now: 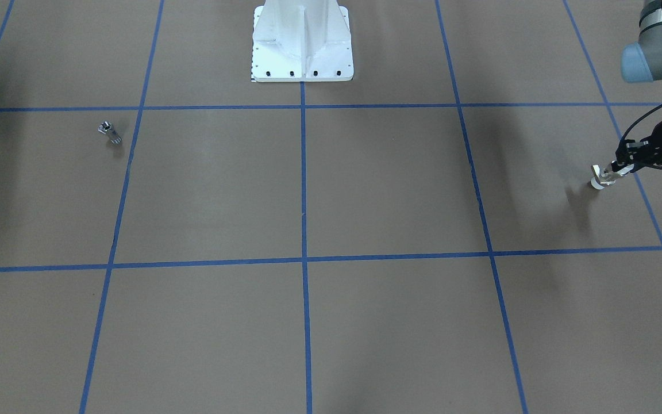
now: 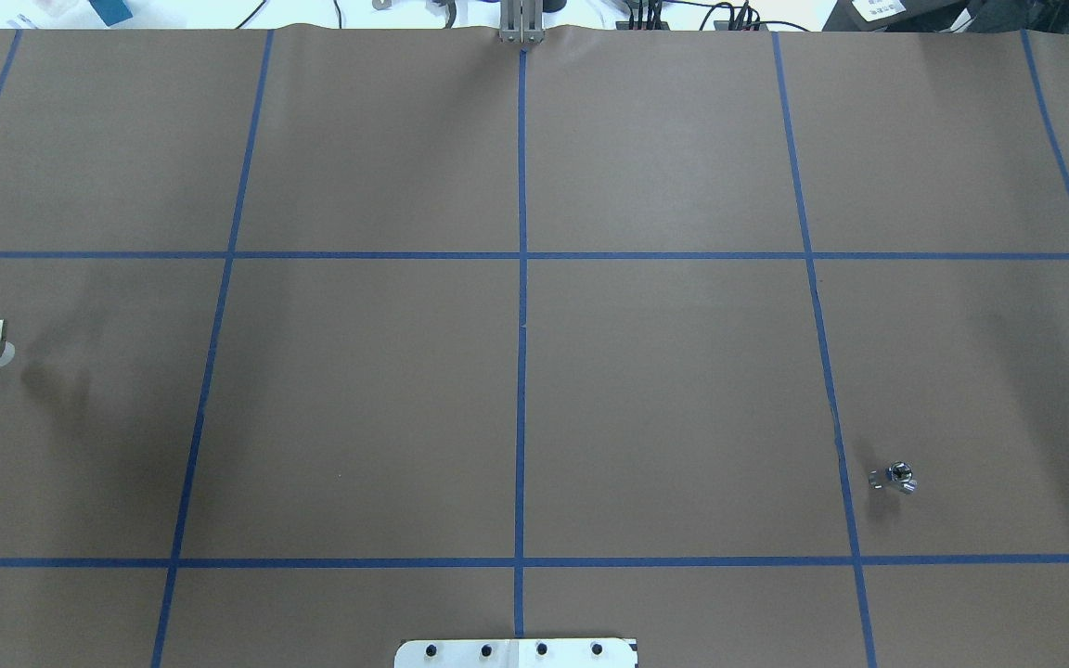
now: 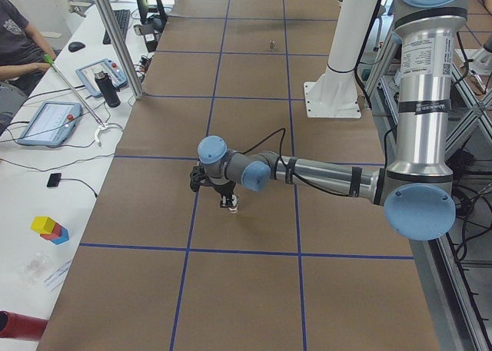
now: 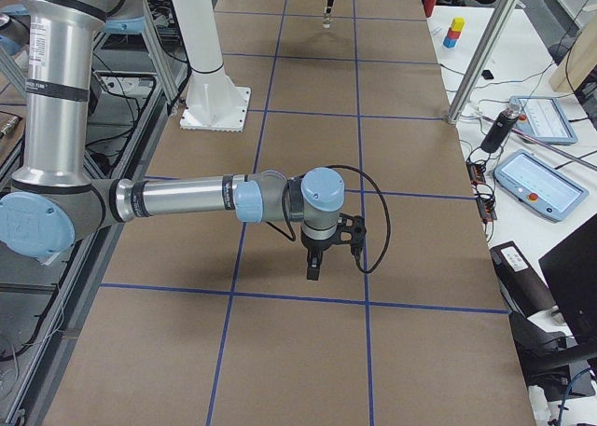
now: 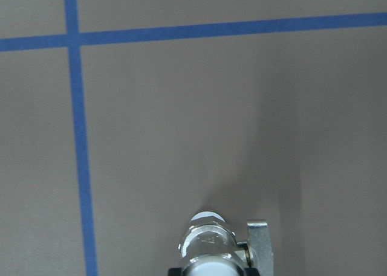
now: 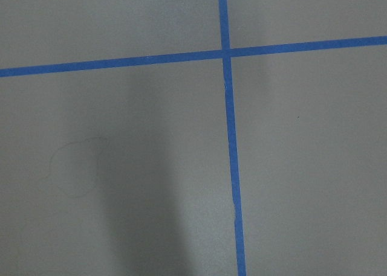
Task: Assemble PPR valve and pipe with both arms
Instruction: 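Carry the white PPR valve with the left gripper toward the table center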
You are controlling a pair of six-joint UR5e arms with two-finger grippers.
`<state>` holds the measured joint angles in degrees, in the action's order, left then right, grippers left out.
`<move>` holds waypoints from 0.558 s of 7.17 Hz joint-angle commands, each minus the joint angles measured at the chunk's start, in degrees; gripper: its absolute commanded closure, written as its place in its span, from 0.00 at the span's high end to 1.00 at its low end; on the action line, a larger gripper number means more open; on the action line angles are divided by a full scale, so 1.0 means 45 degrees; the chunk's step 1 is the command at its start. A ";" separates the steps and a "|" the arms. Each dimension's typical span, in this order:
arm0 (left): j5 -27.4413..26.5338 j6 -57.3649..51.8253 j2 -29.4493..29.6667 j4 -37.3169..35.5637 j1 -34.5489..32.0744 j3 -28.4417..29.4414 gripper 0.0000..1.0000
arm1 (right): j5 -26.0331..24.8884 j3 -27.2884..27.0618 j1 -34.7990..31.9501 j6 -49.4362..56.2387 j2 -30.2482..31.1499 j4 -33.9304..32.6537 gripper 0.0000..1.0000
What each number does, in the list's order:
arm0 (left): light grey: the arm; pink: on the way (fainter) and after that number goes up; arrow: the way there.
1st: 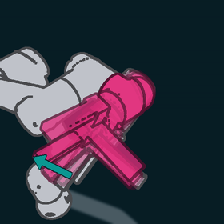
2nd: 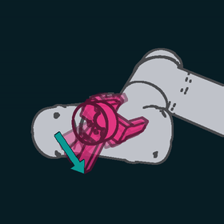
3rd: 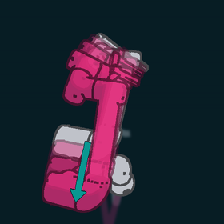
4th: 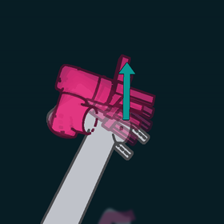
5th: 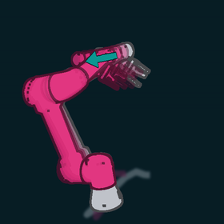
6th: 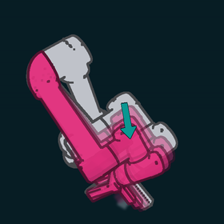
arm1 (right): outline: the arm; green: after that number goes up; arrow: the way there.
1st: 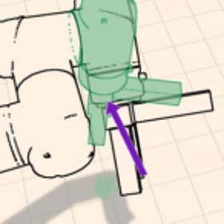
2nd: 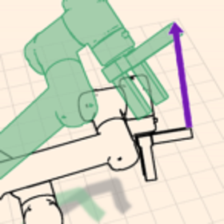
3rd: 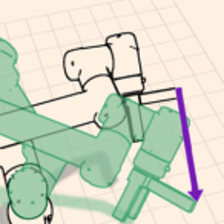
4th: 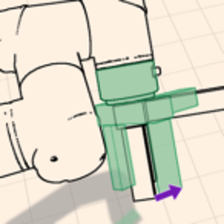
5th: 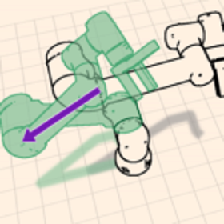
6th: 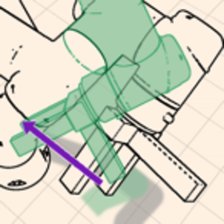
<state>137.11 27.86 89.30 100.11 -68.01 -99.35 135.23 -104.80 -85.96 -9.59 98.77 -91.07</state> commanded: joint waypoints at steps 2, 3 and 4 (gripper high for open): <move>0.0039 0.3191 0.2003 -0.2065 0.0751 -0.1940 0.00 | 0.0026 0.0046 0.0000 0.0003 0.0122 0.0590 0.99; -0.0019 0.5233 0.3190 -0.2147 0.1628 -0.2041 0.00 | 0.0026 0.0027 0.0000 -0.0074 0.0122 0.0590 0.99; -0.0213 0.7226 0.4304 -0.2167 0.2816 -0.2023 0.00 | 0.0026 0.0046 0.0000 -0.0114 0.0122 0.0590 0.99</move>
<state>136.93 49.31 102.32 91.04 -61.24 -107.92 135.34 -104.62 -85.96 -9.84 99.30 -88.48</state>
